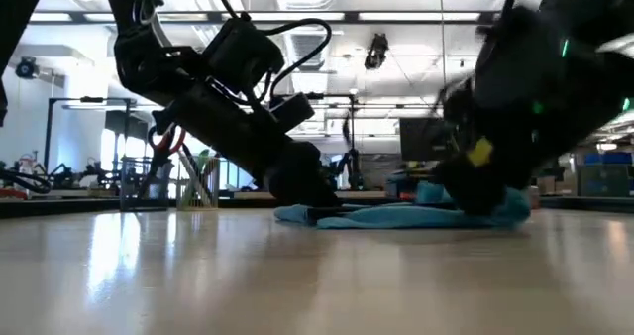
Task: Apply microfiber cloth
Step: Wipe the back of the cellphone with the blue microfiber cloth
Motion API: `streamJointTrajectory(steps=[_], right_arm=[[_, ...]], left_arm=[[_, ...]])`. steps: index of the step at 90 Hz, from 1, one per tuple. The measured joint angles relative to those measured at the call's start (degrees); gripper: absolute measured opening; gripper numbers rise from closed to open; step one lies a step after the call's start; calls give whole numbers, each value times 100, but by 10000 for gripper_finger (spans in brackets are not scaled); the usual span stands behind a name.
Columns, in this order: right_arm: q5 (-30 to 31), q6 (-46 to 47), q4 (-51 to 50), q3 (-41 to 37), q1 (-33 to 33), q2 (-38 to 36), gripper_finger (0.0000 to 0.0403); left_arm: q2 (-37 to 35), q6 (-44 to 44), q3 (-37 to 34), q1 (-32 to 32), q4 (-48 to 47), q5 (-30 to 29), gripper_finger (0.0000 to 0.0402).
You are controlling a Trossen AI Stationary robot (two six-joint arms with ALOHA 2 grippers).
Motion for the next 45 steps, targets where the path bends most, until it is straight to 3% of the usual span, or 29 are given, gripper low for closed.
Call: streamJointTrajectory(steps=[21, 31, 45], right_arm=[[-220, -2485, 3400, -134, -24, 161, 0], [-703, -2996, 4157, -156, -246, 626, 0], [-816, -2867, 4644, -151, -445, 1165, 0]], left_arm=[[-274, 6, 8, -100, 381, 353, 348], [-475, 124, 30, -217, 371, 315, 348], [-1037, -195, 4, -191, -1004, -1156, 348]])
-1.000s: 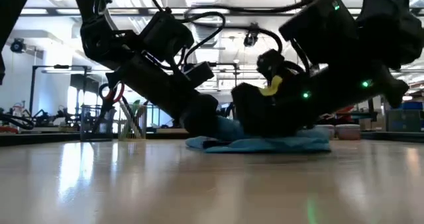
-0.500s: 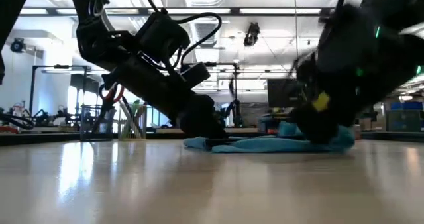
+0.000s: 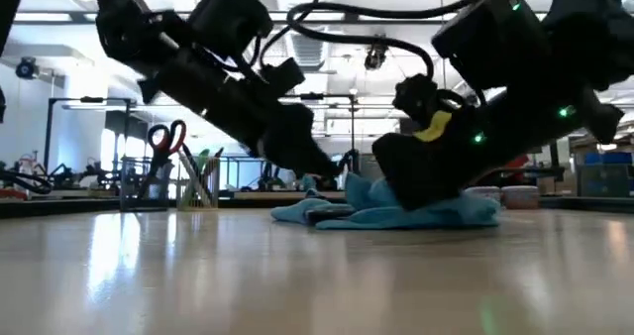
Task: Apply microfiber cloth
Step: Wipe the back of the cellphone with the blue microfiber cloth
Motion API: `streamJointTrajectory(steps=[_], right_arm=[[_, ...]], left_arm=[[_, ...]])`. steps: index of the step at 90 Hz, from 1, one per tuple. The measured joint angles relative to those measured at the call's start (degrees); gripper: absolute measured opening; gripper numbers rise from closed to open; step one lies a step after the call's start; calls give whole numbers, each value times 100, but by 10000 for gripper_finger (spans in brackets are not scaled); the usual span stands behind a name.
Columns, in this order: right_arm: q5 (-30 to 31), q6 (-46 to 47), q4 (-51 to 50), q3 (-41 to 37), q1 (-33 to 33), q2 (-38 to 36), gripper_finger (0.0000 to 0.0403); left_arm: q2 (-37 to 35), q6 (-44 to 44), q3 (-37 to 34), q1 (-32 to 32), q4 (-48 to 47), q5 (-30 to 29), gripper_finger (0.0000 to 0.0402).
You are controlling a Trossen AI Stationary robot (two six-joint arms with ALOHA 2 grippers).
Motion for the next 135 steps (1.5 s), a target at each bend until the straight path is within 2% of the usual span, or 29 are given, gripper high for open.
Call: streamJointTrajectory(steps=[7, 12, 26, 35, 43, 54, 67, 84, 93, 99, 107, 120, 135], right_arm=[[-31, 17, 166, 3, -9, 148, 0], [-46, 19, 157, 7, -10, 156, 0], [-114, -68, 124, 2, -13, 121, 0], [-155, -133, 101, -6, -11, 94, 0], [-123, -276, 60, -9, 34, 60, 0], [-152, -589, -71, -69, 124, -234, 0], [-248, -662, -530, -210, 184, -665, 0], [-58, 18, -607, -586, 186, -805, 0], [21, 396, -562, -734, 186, -815, 0], [42, 534, -545, -790, 186, -821, 0], [46, 603, -542, -817, 186, -823, 0], [39, 426, -642, -841, 258, -941, 0], [-116, 304, -1001, -915, 402, -1422, 0]], left_arm=[[-218, -537, -19, 221, -771, -603, 348], [-274, -995, -48, 487, -1018, -488, 348], [-83, -1732, -66, 1420, -432, 1716, 348], [344, -1757, -35, 1716, -249, 2750, 348], [602, -1707, 30, 1747, 40, 3408, 348], [799, -1696, 35, 1513, 454, 3831, 338], [774, -1745, 26, 1203, 666, 4725, 269], [775, -1568, 15, 997, 1327, 5858, 116], [773, -1345, 20, 849, 1790, 6114, 34], [773, -1211, 34, 755, 2093, 6133, 10], [773, -1056, 75, 672, 2199, 6064, 23], [771, -940, 110, 486, 2203, 5484, 54], [769, -792, 109, 313, 2204, 5490, 79]])
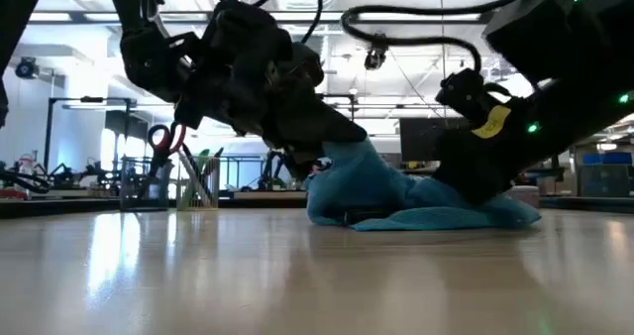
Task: Apply microfiber cloth
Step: Wipe the back of the cellphone with the blue microfiber cloth
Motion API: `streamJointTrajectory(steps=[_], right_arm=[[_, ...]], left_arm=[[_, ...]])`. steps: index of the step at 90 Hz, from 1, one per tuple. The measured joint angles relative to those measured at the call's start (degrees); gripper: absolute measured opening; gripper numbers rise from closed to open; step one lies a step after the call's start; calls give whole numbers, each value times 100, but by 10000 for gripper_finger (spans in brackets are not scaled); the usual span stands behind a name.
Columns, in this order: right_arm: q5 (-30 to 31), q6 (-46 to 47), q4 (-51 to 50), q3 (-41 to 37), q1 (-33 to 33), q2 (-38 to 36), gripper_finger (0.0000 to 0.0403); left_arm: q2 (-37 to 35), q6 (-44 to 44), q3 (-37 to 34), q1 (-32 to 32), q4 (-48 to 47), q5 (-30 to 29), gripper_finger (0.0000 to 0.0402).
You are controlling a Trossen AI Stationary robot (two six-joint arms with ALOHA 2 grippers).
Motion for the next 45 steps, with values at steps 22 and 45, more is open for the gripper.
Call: streamJointTrajectory(steps=[22, 45], right_arm=[[-207, 273, -1084, -14, 115, -765, 0], [-512, 650, -1613, -97, 116, -1213, 0]], left_arm=[[-4, 20, 97, -139, -6, 22, 158], [5, -100, 529, 9, -214, -2015, 249]])
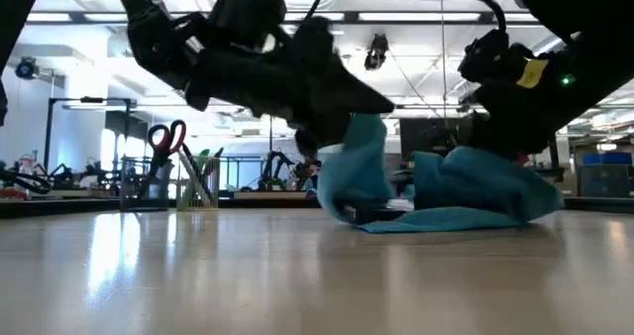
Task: Apply microfiber cloth
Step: Wipe the back of the cellphone with the blue microfiber cloth
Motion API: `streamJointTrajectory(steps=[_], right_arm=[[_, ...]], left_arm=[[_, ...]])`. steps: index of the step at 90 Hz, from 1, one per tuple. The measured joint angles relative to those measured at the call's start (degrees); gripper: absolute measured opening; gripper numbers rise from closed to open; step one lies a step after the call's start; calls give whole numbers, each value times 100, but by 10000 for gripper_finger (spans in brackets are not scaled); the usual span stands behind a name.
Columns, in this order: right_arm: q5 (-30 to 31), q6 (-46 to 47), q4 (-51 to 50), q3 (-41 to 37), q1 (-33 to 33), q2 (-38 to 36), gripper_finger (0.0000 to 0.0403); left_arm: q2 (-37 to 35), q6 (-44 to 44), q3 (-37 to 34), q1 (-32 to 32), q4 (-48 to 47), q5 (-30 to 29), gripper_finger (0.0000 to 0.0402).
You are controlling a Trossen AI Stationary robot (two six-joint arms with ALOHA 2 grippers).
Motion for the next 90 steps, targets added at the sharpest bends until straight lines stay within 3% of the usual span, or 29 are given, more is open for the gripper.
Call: streamJointTrajectory(steps=[15, 43, 60, 90], right_arm=[[-217, 544, 20, -124, 0, 291, 0], [-247, 825, 155, -151, 13, 559, 0], [-291, 635, 247, -155, 13, 556, 0], [-263, 943, -143, -149, 37, 507, 0]], left_arm=[[584, -192, 456, 115, 213, 654, 256], [2010, -440, 1850, 51, -242, 1960, 206], [2052, -485, 2048, 48, -673, 1046, 188], [1495, -450, 1377, 100, -933, 577, 138]])
